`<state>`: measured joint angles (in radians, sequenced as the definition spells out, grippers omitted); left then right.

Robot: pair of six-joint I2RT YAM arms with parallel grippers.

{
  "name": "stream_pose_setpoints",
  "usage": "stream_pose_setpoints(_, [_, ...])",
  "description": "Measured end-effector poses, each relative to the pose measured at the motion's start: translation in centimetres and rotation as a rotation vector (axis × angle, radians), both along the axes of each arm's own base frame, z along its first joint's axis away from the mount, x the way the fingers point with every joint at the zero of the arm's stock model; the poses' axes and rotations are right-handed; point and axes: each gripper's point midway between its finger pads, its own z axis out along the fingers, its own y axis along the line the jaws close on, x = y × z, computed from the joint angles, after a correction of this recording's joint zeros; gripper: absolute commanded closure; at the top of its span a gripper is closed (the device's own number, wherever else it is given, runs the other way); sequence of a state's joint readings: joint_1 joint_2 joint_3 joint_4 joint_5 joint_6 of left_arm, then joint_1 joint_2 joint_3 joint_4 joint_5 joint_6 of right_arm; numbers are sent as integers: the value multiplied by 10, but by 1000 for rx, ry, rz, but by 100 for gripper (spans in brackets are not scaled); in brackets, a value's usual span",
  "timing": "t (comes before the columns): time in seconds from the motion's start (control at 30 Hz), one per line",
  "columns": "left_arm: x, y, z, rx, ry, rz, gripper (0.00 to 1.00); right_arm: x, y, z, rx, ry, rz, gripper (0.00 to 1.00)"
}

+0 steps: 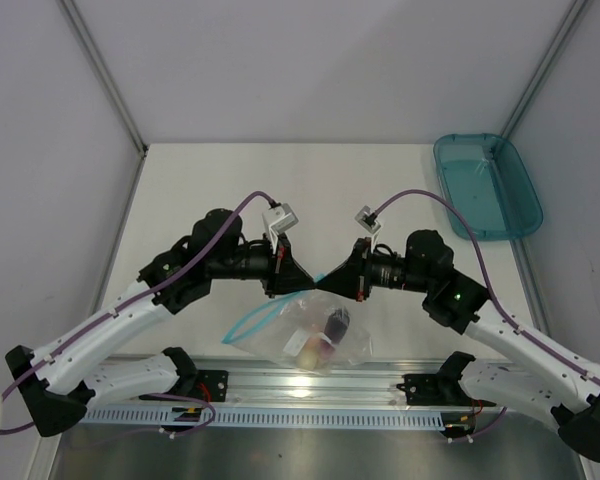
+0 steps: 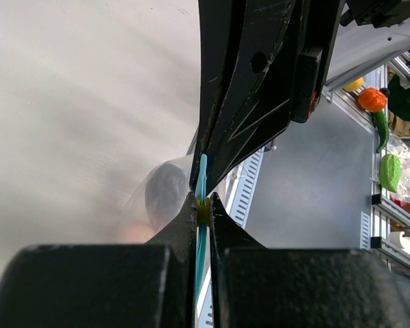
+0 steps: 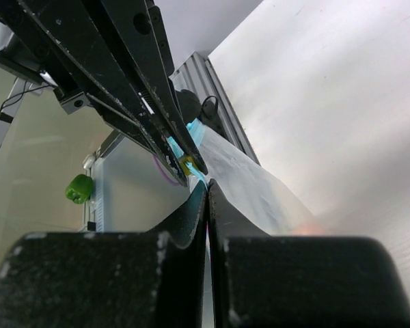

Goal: Place the food in the zip-top bag and seal the zipper
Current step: Zip the zipper food storage bag at the center of the board.

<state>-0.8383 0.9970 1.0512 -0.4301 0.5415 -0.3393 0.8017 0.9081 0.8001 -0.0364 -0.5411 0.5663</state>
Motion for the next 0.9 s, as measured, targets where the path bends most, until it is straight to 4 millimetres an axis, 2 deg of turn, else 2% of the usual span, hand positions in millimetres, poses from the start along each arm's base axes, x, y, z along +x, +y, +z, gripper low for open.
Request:
stream_pose_setpoints(0.1, [-2,2,3,-7,-6,-3,99,-4,-1,4,18,-14,37,100])
stream_pose_setpoints(0.13, [-3,2,4,-11,-8,-5,99,-6,-1,6,24,-20,62,90])
stream_pose_setpoints(0.23, [-9,5,2,-2,7,-19,99,-11,1,4,17,-34,136,73])
stream_pose_setpoints(0.3, [-12,6,0,7,20,-30,99,-14,3,3,-1,-50,176,73])
stream_pose_setpoints(0.53, [-20,6,0,4,40,-70,100,-26,4,12,-17,-129,290,82])
stream_pose_setpoints(0.6, [-22,6,0,2,43,-80,100,-29,5,11,-15,-127,321,87])
stream_pose_setpoints(0.7, [-24,6,0,2,47,-86,99,-34,7,5,-20,-107,373,90])
stream_pose_setpoints(0.77, [-24,6,-1,3,50,-90,99,-38,9,2,-22,-97,407,100])
stream_pose_setpoints(0.9, [-26,7,-4,14,62,-92,100,-40,10,-1,-26,-80,431,100])
